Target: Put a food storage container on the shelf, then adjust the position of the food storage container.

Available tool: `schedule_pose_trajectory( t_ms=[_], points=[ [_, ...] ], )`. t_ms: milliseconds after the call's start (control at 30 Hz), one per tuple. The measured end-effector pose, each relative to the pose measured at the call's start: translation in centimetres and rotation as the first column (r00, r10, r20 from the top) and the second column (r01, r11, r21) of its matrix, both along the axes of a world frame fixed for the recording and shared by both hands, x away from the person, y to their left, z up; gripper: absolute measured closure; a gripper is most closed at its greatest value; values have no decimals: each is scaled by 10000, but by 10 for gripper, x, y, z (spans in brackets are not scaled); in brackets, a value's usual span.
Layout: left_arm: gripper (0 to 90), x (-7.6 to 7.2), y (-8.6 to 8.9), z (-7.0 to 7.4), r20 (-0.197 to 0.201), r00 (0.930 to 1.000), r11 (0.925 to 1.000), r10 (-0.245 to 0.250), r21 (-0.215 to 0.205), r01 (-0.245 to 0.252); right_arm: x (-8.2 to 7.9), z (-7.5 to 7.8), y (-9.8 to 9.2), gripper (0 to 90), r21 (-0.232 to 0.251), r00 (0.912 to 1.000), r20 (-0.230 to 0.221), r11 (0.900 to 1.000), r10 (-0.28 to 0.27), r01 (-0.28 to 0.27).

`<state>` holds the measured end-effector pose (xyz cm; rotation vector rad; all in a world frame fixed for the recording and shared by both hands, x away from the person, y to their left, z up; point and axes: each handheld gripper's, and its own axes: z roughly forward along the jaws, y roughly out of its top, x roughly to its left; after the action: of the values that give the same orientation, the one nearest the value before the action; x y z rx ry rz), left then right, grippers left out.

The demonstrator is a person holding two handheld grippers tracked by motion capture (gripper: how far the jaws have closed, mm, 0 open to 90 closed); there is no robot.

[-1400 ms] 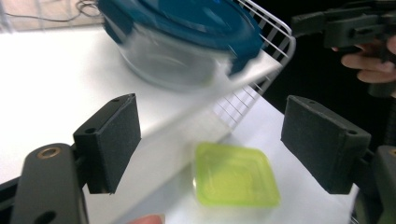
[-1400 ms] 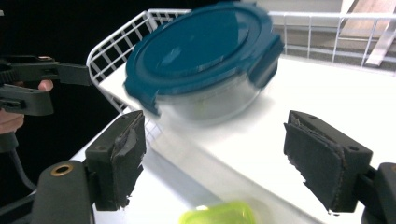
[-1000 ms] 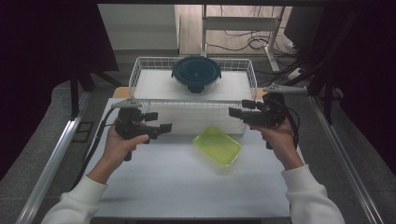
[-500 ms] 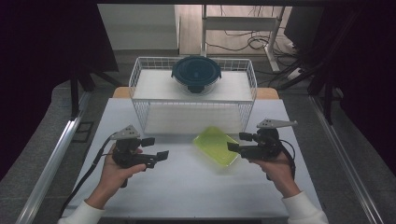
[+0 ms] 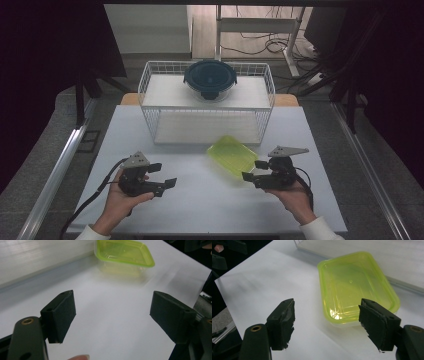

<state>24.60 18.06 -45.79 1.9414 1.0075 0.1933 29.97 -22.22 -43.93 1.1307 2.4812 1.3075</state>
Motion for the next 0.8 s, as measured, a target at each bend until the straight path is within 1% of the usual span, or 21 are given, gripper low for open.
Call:
schedule_pose_trajectory(
  t_ms=[133, 200, 333, 433, 500, 567, 633, 667, 800],
  points=[
    [200, 1, -1, -2, -23, 10000, 10000, 15, -2, -15, 1, -1, 1, 286, 22, 10000, -27, 10000, -15, 15],
    [200, 1, -1, -3, -7, 10000, 10000, 16, 45, -16, 1, -1, 0, 285, -5, 9999, -43, 10000, -91, 91],
    [200, 2, -3, -6, -58, 10000, 9998, -14, 191, 15, 3, -2, -3, 285, 94, 9998, -105, 9998, -187, 188],
    [195, 1, -4, -6, -3, 10000, 9998, -6, 218, 6, 3, -2, -3, 285, 86, 9998, -102, 9998, -178, 179],
    [194, 1, -3, -6, 48, 10000, 9997, 46, 228, -47, 3, -1, -3, 285, 60, 9998, -81, 9998, -177, 178],
    [191, 0, -3, -6, 105, 9999, 9994, 103, 324, -106, 5, -1, -4, 286, 49, 9998, -108, 9998, -175, 176],
    [189, -1, -3, -6, 144, 9998, 9990, 137, 425, -143, 7, -1, -4, 298, 22, 9996, -252, 9999, -130, 130],
    [188, -1, -2, -6, 163, 9998, 9987, 140, 484, -148, 8, -2, -4, 303, 18, 9997, -215, 10000, -79, 79],
    [188, -1, -1, -7, 135, 9998, 9987, 160, 487, -167, 12, -2, -1, 324, -167, 9996, -266, 9999, -11, 7]
  ],
)
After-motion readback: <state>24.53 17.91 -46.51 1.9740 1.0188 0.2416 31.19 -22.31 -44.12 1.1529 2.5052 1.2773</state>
